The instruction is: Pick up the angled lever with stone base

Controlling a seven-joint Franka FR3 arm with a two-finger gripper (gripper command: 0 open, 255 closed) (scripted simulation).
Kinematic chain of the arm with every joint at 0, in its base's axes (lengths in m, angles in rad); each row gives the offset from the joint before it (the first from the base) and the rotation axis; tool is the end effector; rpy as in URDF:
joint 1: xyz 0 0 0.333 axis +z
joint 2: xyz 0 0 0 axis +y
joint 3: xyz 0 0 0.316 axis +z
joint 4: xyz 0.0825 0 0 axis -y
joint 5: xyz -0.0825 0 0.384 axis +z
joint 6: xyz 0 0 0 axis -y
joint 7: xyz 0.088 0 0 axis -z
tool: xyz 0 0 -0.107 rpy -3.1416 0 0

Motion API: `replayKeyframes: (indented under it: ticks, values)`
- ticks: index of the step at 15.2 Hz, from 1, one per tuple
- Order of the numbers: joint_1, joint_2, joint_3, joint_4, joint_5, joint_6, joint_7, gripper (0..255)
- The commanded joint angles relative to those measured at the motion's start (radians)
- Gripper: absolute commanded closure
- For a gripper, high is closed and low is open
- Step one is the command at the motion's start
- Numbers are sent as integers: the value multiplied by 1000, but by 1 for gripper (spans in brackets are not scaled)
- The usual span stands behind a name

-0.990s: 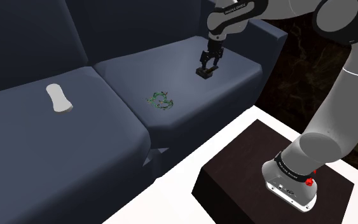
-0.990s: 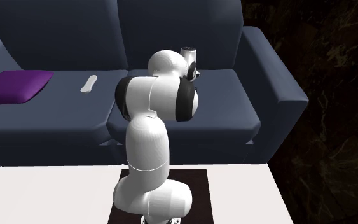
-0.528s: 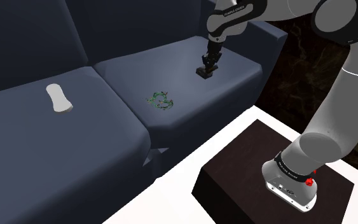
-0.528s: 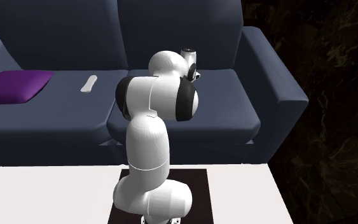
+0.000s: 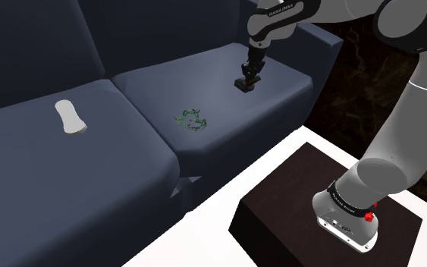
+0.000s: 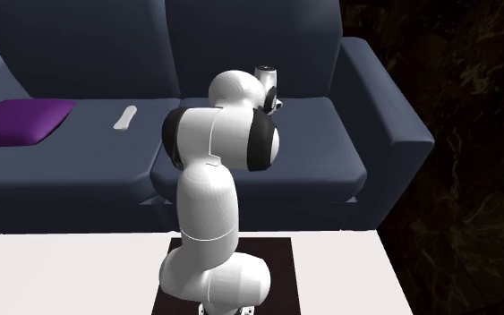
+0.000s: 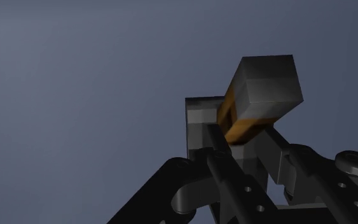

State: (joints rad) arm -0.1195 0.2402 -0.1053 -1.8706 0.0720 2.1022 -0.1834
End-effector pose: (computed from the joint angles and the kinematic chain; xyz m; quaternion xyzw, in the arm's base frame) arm 0.6002 -0.1304 0.3867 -0.9991 0.0376 -0.0004 0.0188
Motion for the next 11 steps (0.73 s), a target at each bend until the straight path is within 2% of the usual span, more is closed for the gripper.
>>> replayKeyframes:
  ticks: [1, 11]
  values:
    - [1, -11, 0, 15, -2, -26, 3, 255]
    - [1, -51, -2, 99, -10, -149, 12, 255]
